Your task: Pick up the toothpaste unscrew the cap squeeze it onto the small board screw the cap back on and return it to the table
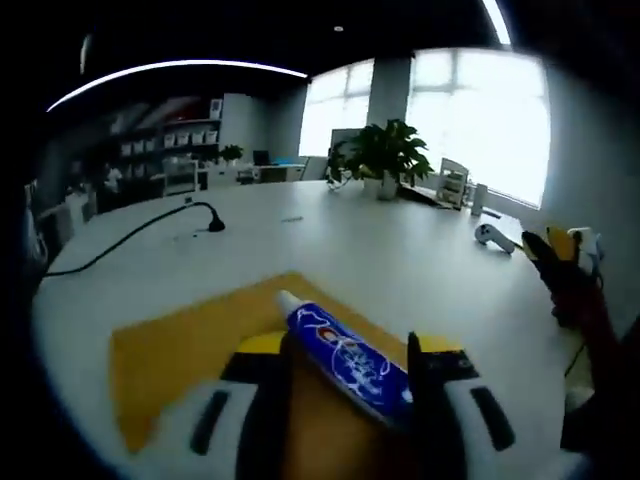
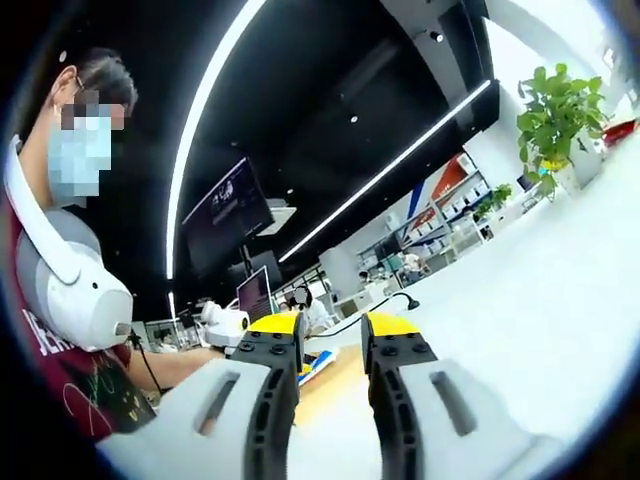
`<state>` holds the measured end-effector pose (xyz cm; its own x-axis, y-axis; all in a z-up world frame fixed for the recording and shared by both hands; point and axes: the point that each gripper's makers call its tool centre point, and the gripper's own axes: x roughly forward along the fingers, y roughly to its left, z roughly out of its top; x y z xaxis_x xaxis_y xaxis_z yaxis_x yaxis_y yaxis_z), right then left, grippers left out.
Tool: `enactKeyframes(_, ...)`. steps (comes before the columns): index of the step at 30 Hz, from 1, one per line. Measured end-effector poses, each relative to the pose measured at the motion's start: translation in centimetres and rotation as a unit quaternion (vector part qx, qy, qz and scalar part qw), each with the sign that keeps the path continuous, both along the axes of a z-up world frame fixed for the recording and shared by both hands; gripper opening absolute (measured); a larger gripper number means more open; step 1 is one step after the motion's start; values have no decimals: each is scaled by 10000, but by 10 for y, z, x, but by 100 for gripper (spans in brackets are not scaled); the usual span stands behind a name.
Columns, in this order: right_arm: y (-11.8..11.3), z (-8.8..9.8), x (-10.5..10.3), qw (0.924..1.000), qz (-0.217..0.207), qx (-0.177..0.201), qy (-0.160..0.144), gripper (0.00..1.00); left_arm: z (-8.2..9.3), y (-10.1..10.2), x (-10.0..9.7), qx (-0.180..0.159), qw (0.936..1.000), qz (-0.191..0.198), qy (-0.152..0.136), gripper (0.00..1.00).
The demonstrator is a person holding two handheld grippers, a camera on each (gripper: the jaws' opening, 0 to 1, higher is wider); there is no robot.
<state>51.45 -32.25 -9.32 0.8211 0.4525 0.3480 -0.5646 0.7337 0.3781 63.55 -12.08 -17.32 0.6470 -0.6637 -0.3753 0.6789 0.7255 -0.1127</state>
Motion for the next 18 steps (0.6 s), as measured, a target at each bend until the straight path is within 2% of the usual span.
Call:
enactKeyframes(4, -8, -3, -3, 10000, -93, 23, 25, 25, -8, -2, 0, 229, 9997, -70, -19, 48)
enactKeyframes(8, -12, -6, -3, 9999, -83, 118, 89, 23, -7, -3, 0, 448, 9987, -229, 55, 47)
enactKeyframes(11, -10, -5, -4, 9999, -24, 123, 90, 23, -10, -1, 0, 528, 9974, -326, 363, 46)
enactKeyframes(18, -12, -7, -5, 9998, -87, 129, 88, 23, -10, 3, 1, 832, 9943, -501, 430, 41)
